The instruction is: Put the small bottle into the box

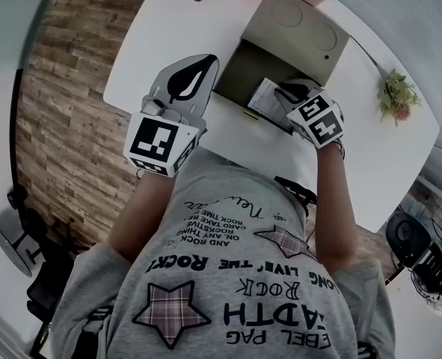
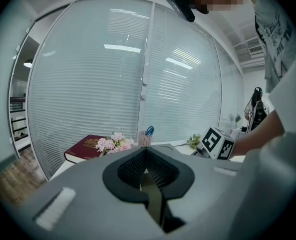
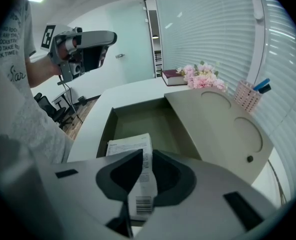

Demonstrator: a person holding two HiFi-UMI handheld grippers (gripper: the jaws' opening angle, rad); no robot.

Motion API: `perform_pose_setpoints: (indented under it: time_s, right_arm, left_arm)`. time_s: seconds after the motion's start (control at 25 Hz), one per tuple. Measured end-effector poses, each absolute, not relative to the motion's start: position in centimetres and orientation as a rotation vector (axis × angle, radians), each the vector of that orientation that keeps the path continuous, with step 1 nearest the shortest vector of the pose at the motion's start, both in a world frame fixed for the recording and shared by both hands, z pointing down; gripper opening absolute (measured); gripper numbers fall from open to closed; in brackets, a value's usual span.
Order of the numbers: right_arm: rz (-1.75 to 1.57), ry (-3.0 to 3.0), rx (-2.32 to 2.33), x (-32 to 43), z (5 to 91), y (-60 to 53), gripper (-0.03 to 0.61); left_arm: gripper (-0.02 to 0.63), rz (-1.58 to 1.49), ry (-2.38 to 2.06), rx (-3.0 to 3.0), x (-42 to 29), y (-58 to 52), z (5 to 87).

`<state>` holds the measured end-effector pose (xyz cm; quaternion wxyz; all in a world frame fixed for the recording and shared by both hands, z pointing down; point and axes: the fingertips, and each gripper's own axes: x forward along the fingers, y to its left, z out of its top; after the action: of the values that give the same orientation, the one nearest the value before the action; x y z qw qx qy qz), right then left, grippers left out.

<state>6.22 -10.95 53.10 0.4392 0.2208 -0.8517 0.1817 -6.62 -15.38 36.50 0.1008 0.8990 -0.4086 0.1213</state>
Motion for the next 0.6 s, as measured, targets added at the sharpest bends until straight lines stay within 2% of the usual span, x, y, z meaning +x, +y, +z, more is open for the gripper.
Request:
perform_pose_setpoints:
  time_s: [0.6]
  right_arm:
    - [0.472, -2.155, 0.604, 7.8, 51.0, -10.5, 0.066]
  left_arm:
    - [0.011, 0.407, -1.167, 2.667, -5.4, -14.8, 37.6]
